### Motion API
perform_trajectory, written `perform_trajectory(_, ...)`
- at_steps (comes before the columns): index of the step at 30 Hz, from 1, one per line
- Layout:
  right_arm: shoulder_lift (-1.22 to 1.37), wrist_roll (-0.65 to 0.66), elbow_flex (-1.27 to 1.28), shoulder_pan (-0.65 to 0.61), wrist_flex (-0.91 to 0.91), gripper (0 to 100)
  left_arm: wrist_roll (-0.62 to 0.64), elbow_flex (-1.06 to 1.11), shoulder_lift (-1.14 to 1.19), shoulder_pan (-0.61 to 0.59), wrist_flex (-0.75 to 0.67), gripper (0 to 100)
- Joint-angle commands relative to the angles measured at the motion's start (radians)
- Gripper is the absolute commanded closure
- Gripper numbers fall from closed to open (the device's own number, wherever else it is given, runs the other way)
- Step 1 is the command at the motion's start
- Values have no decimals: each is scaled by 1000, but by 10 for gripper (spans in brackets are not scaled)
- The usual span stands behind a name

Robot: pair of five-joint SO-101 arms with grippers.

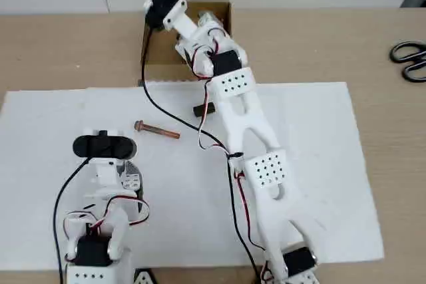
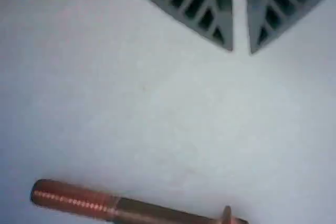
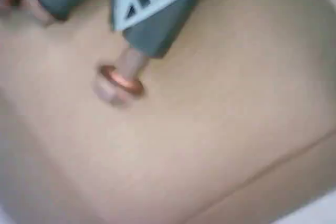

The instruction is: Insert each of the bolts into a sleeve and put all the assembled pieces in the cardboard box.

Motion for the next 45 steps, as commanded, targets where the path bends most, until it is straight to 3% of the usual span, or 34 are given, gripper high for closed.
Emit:
perform_trajectory(1, -58, 5, -117, -2, 110, 801, -3, -4, -8, -5, -35, 993)
perform_trajectory(4, -84, 3, -203, -2, 272, 850, -3, -4, -8, -5, -35, 993)
perform_trajectory(7, -137, 3, -206, 2, 386, 994, -3, -4, -8, -5, -35, 993)
perform_trajectory(10, -211, -9, -204, 15, 496, 984, -3, -4, -8, -5, -35, 993)
perform_trajectory(17, -280, -267, -199, 42, 697, 996, -3, -4, -8, -5, -35, 993)
perform_trajectory(23, -282, -270, -198, 79, 707, 995, -2, -4, -8, -5, -35, 993)
perform_trajectory(29, -289, -26, -91, 62, 713, 995, 0, -4, -8, -37, -35, 993)
perform_trajectory(35, -390, 104, 160, 56, 711, 991, 18, -4, -8, -121, -37, 993)
perform_trajectory(45, -605, 402, 606, 39, 708, 861, 26, -4, -8, -130, -37, 993)
